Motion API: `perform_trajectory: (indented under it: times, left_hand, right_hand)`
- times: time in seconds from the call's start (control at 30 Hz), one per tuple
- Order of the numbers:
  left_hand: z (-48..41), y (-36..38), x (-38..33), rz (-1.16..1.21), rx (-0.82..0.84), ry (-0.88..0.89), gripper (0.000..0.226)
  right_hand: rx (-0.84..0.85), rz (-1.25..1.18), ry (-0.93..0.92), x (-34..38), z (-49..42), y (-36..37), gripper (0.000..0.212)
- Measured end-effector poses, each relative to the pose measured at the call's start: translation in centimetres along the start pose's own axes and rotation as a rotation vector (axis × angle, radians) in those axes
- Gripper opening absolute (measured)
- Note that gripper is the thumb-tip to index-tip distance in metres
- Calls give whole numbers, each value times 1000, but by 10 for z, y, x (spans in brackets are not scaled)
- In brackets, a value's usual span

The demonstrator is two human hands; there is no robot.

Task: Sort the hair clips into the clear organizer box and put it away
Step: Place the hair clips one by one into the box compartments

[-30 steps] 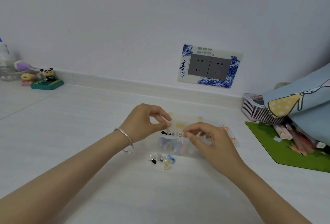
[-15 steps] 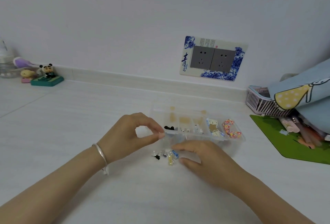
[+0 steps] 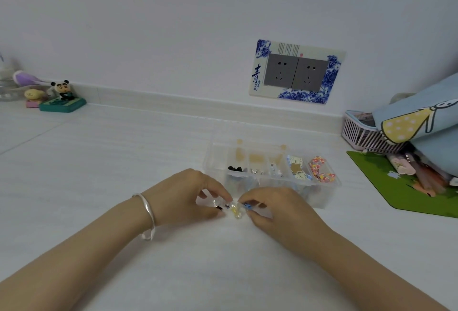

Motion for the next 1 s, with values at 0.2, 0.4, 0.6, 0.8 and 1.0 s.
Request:
perform_trajectory:
  times: [0.2,0.4,0.6,0.8,1.0]
  left_hand:
    - [-1,4,5,25,-11,-19,25]
    - [-1,2,8,56,-40,-12,25]
    - [-2,1,10,85,-17,-25,25]
    - [-2,-1,9,88,-18,-39,21]
    - [-1,-5,9,125,-50,-74,26]
  right_hand:
    - [-82,-394,24,0,5,-4,32]
    - [-338,-590,-89,15,-10,-40,26]
    - [-334,-384,-60,5,-39,-33,21]
    - [-284,-324,-44,3,-39,-28,14]
    - [-306,-304,-96,6,-10,-31,19]
Point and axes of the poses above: each hand's wrist, its own z-axis away from the middle knuckle, its own y-axis out of the palm, x = y × z, the point moved 4 cm from there along -z, towards the middle knuckle, and after that the axes turned 5 degrees about -z, right-handed, at the moved point
